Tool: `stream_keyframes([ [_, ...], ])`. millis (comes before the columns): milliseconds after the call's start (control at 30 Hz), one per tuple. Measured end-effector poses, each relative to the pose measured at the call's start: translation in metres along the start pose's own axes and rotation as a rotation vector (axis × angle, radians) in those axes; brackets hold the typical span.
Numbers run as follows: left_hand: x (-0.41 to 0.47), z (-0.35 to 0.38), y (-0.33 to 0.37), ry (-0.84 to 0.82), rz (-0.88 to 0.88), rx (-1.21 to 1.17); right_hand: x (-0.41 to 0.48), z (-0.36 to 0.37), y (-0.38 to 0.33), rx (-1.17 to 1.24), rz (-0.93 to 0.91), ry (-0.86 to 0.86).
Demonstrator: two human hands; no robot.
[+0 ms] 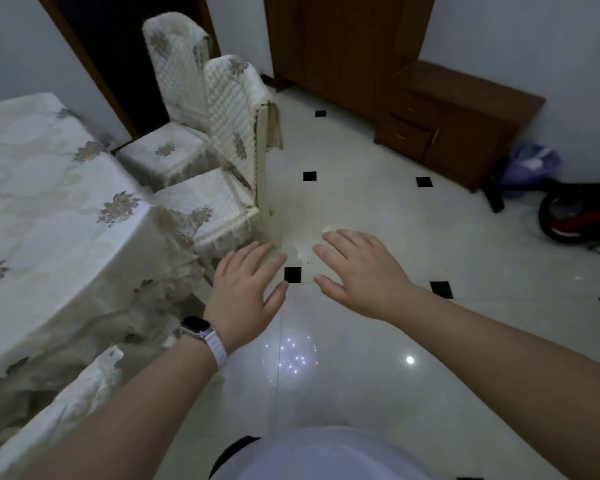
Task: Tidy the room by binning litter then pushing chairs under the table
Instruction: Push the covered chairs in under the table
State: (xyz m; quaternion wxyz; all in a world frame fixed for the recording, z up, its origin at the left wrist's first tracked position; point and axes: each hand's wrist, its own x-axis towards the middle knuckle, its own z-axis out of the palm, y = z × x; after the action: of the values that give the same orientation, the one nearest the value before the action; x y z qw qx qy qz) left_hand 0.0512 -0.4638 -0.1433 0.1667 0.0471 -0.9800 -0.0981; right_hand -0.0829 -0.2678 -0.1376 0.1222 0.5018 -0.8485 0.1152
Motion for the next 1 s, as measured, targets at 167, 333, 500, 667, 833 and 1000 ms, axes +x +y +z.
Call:
stream_keyframes([
  [167, 0.047, 0.016, 0.0, 0.02, 0.071, 0.005, 0.015, 0.005, 0.035, -0.009, 0.044, 0.009],
  [333, 0.103, 0.042, -0.028, 0.073, 0.133, -0.029, 0.051, 0.018, 0.063, -0.077, 0.069, -0.008],
  [500, 0.177, 0.069, -0.073, 0.06, 0.169, -0.06, 0.108, 0.029, 0.101, -0.137, 0.106, -0.052],
  [667, 0.25, 0.083, -0.118, 0.073, 0.2, -0.122, 0.178, 0.031, 0.128, -0.197, 0.156, -0.053],
  [833, 0.314, 0.094, -0.153, 0.051, 0.25, -0.123, 0.231, 0.036, 0.144, -0.211, 0.185, -0.037],
  [1000, 0.36, 0.102, -0.173, 0.058, 0.287, -0.1, 0.272, 0.046, 0.18, -0.219, 0.186, -0.045],
])
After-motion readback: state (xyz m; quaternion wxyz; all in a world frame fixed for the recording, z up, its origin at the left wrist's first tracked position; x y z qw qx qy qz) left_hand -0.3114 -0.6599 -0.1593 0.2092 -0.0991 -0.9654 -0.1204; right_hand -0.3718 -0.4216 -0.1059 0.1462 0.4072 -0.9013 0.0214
